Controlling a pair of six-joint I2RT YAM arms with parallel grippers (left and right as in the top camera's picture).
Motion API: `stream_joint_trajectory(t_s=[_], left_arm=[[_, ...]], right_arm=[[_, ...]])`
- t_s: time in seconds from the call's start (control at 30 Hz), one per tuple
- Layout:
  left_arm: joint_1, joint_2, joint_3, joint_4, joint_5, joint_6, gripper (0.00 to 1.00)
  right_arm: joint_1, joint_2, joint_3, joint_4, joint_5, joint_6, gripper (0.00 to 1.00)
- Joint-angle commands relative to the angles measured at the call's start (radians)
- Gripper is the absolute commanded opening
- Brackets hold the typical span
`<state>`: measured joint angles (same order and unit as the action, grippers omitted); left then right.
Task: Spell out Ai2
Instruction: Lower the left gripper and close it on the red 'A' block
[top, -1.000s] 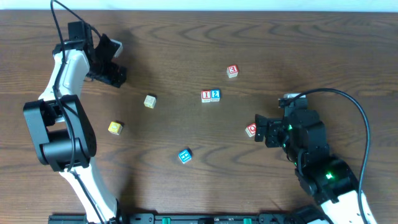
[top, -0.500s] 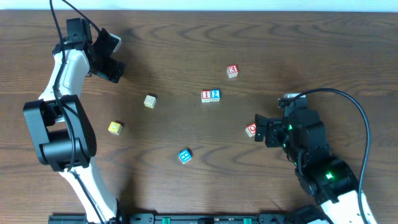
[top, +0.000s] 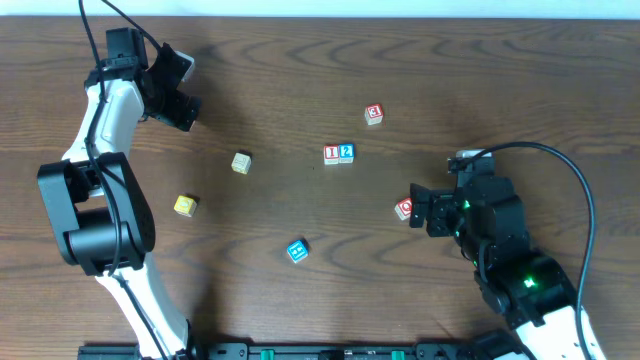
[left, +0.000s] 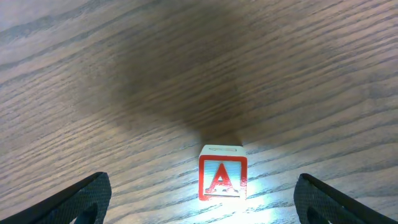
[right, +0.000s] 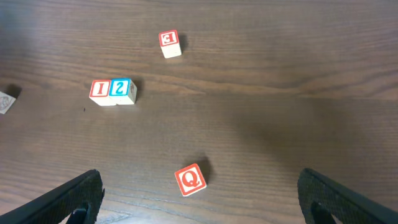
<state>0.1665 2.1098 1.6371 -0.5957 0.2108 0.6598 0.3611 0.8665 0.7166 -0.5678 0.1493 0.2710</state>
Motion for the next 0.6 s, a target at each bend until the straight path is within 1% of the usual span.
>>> stream_joint_trajectory(t_s=[0.0,0.1,0.27,0.33,0.47,0.57], left_arm=[[0.003,0.012,0.021,-0.014,0.044,0.014,0.95],[0.003,0.012,0.021,-0.027,0.077,0.014,0.95],[0.004,0.014,0.018,-0.028,0.068,0.020,0.95],[0.005,0.024,0.017,-0.028,0.066,0.050,0.95],[0.005,0.076,0.017,-0.021,-0.010,0.060,0.95],[0.005,0.095,0.017,-0.017,-0.019,0.059,0.95]], right_arm=[[-0.007,-0.002,-0.005,-0.002,0.000,0.013,0.99],[-0.007,-0.002,-0.005,-0.002,0.000,0.013,0.99],[-0.007,-0.002,-0.005,-0.002,0.000,0.013,0.99],[-0.007,-0.002,-0.005,-0.002,0.000,0.013,0.99],[-0.007,-0.002,-0.005,-0.002,0.000,0.013,0.99],[-0.007,-0.002,-0.005,-0.002,0.000,0.013,0.99]])
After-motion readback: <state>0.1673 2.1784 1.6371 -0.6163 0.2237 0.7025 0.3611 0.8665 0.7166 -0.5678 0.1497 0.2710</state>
